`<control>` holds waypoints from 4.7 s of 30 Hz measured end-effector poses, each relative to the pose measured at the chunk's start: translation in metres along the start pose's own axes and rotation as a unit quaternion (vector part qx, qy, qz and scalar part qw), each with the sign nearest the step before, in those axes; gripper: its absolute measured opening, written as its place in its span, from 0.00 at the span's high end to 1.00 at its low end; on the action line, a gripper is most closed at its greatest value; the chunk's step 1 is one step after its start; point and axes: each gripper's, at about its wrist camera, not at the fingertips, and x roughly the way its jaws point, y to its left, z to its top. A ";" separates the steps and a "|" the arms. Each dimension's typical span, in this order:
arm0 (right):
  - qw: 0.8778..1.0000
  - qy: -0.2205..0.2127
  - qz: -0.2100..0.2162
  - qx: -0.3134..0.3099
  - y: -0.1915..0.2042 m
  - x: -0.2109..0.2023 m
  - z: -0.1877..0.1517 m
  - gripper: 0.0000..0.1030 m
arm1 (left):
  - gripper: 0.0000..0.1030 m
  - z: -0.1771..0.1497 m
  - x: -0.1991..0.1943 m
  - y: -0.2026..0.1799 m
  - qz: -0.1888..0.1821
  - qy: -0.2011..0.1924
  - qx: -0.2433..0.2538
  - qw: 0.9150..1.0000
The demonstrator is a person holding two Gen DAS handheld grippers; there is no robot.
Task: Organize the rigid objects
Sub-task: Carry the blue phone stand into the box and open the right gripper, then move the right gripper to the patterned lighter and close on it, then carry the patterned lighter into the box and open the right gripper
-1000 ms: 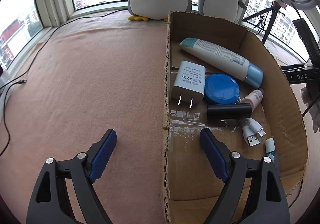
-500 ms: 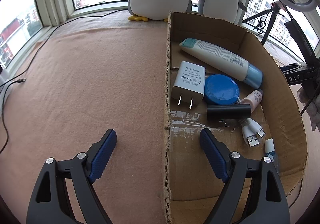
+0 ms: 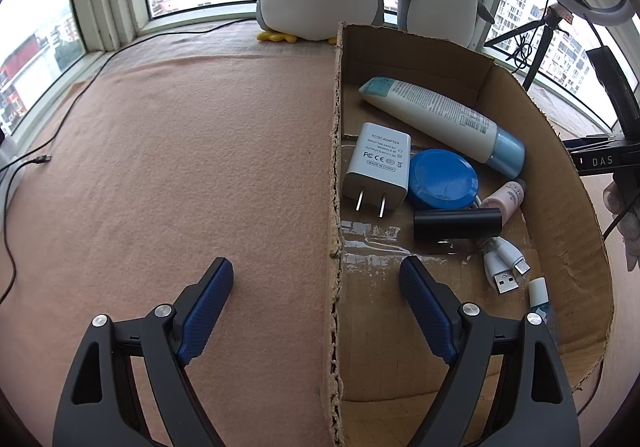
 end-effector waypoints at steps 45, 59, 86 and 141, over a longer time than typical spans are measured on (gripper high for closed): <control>0.989 -0.097 0.090 -0.061 0.141 -0.057 0.037 0.27 | 0.16 0.003 0.000 0.002 0.001 -0.002 0.005 1.000; 0.988 -0.100 0.107 -0.038 0.132 -0.054 0.038 0.14 | 0.16 0.002 -0.001 0.001 0.000 -0.002 0.005 1.000; 0.985 -0.156 0.068 0.031 0.065 -0.150 -0.024 0.15 | 0.16 0.001 -0.002 0.001 0.003 -0.004 0.017 1.000; 0.988 0.055 0.024 0.140 0.024 -0.016 -0.079 0.80 | 0.16 0.000 -0.001 0.004 -0.016 -0.006 0.010 1.000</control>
